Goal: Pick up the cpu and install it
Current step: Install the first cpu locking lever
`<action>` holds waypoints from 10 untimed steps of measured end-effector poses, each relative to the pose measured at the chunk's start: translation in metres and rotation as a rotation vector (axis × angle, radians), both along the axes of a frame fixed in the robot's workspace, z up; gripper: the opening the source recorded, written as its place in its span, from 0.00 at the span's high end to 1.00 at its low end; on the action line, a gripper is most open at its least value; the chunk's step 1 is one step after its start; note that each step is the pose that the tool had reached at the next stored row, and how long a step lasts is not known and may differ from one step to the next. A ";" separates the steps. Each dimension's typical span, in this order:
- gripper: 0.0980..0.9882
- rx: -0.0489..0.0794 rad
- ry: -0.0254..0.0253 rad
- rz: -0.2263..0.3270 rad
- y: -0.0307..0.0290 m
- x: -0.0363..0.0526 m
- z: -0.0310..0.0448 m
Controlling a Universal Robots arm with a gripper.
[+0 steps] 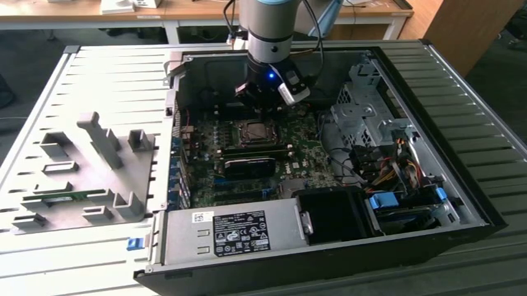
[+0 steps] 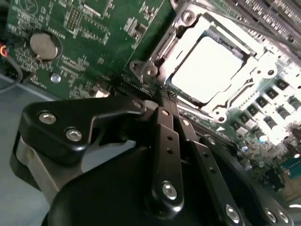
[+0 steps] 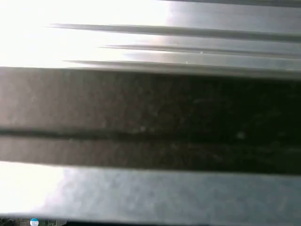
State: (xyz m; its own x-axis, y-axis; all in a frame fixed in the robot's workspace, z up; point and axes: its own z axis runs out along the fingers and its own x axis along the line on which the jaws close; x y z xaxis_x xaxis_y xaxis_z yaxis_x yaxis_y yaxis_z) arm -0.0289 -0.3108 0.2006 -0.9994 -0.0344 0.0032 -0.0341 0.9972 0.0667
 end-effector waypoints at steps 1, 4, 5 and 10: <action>0.99 -0.006 0.0000 0.000 0.0000 0.0000 -0.0008; 0.99 -0.022 0.0003 0.000 0.0000 0.0000 -0.0027; 0.99 -0.025 0.0004 0.000 0.0001 0.0000 -0.0033; 0.99 -0.028 0.0001 0.000 0.0020 0.0002 -0.0045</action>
State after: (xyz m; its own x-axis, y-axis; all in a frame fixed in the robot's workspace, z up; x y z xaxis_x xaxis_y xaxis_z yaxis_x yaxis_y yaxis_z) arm -0.0287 -0.3088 0.1961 -0.9994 -0.0343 0.0043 -0.0341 0.9987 0.0388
